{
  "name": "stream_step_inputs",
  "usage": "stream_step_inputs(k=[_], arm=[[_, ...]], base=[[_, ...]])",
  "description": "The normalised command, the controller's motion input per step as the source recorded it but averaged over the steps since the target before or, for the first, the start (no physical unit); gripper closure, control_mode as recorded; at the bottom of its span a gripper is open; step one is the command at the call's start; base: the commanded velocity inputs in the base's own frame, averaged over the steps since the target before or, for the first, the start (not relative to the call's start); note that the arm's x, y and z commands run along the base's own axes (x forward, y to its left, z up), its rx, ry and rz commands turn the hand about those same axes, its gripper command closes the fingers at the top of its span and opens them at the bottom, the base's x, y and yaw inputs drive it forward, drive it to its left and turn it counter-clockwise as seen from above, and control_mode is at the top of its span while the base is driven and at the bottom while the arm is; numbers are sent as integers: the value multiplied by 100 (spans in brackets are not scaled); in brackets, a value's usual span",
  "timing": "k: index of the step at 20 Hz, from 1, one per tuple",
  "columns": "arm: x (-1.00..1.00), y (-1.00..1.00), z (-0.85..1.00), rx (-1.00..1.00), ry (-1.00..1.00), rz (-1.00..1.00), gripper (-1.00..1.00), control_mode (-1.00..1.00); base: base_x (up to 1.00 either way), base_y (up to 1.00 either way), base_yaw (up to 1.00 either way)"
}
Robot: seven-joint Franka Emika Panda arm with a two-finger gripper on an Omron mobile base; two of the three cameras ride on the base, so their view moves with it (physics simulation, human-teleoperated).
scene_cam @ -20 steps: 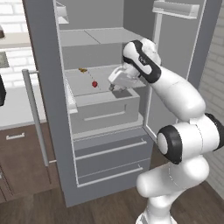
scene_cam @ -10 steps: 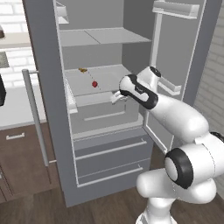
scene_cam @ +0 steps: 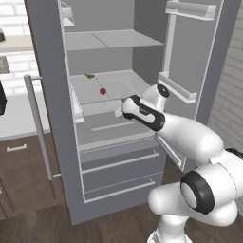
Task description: Take the strawberry from the fridge and place it on top of the pancake, located on the dining counter.
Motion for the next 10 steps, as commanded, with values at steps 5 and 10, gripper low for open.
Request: stream_step_inputs(k=[5,10], arm=[[0,0,0,0,0,0,-100,100],[0,0,0,0,0,0,-100,100]], base=[[3,0,0],[40,0,-3]])
